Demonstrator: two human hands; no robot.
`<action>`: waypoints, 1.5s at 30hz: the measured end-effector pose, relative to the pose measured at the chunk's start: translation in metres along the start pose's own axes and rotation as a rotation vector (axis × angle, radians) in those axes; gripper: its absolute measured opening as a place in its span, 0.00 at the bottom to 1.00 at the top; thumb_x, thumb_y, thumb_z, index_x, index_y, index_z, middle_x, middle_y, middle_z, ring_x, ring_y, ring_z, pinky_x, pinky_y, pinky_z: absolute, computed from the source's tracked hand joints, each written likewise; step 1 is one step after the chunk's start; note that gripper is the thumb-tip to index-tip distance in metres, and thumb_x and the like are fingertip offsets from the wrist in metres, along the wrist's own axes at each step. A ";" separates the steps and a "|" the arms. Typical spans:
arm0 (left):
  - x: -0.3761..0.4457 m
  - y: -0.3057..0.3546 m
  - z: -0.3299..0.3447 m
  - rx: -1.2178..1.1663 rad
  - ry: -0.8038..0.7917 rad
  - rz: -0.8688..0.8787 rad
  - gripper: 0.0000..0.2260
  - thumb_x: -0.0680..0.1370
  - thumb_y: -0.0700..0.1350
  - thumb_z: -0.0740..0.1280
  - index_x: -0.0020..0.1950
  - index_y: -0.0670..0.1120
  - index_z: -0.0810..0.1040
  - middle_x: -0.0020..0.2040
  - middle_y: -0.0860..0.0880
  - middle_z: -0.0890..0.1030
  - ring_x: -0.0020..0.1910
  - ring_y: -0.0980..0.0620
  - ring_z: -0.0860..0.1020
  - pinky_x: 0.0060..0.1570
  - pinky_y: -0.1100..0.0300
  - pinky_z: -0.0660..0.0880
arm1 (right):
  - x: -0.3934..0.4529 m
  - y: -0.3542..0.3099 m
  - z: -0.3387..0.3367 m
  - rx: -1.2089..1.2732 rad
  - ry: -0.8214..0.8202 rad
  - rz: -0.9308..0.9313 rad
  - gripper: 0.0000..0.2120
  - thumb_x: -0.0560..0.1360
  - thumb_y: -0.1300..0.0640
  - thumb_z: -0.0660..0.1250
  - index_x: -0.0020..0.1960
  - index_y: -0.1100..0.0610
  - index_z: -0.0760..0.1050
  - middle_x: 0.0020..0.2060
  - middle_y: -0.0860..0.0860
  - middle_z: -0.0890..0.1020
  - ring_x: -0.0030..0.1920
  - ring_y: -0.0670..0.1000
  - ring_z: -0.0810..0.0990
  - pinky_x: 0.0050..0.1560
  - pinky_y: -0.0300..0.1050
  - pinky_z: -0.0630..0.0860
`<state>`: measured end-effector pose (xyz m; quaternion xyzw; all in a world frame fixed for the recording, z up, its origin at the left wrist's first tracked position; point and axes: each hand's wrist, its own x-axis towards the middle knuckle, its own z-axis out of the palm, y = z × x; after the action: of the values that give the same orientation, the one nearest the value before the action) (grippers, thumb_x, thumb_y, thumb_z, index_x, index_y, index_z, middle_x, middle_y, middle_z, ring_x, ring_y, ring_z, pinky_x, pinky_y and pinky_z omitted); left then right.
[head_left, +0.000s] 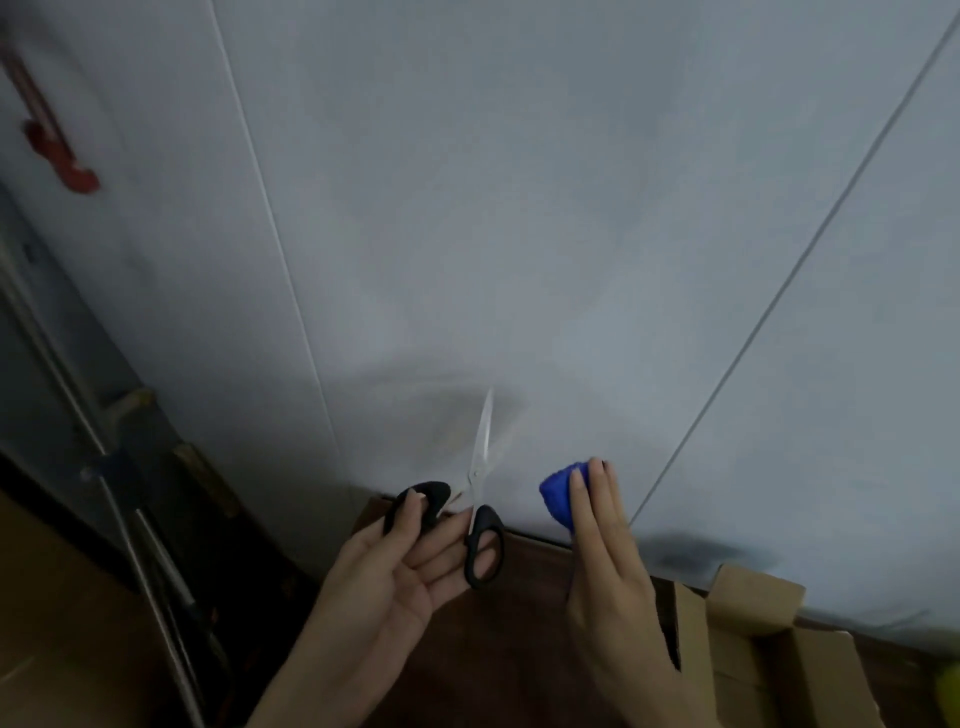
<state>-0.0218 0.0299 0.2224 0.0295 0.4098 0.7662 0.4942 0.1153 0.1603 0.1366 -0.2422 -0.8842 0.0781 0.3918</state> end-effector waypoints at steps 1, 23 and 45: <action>-0.003 0.008 0.008 0.017 -0.026 0.025 0.14 0.70 0.45 0.63 0.51 0.36 0.77 0.45 0.33 0.84 0.42 0.38 0.85 0.40 0.45 0.82 | 0.015 -0.003 -0.010 -0.013 0.035 -0.061 0.55 0.61 0.87 0.62 0.79 0.54 0.49 0.79 0.48 0.50 0.77 0.55 0.53 0.76 0.44 0.51; -0.068 0.140 0.197 0.085 -0.491 0.506 0.16 0.77 0.46 0.62 0.58 0.36 0.76 0.49 0.33 0.84 0.50 0.40 0.84 0.46 0.50 0.82 | 0.225 -0.066 -0.217 -0.306 0.506 -0.594 0.29 0.73 0.78 0.42 0.72 0.67 0.63 0.73 0.63 0.63 0.75 0.66 0.57 0.75 0.58 0.58; -0.067 0.144 0.227 0.230 -0.523 0.559 0.13 0.78 0.46 0.62 0.54 0.37 0.78 0.46 0.35 0.85 0.46 0.40 0.85 0.41 0.54 0.82 | 0.245 -0.049 -0.252 -0.538 0.444 -0.721 0.24 0.82 0.67 0.42 0.68 0.65 0.71 0.71 0.63 0.65 0.72 0.70 0.62 0.68 0.63 0.68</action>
<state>0.0095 0.0882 0.4915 0.3892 0.3293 0.7869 0.3476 0.1407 0.2241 0.4845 -0.0245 -0.7957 -0.3463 0.4964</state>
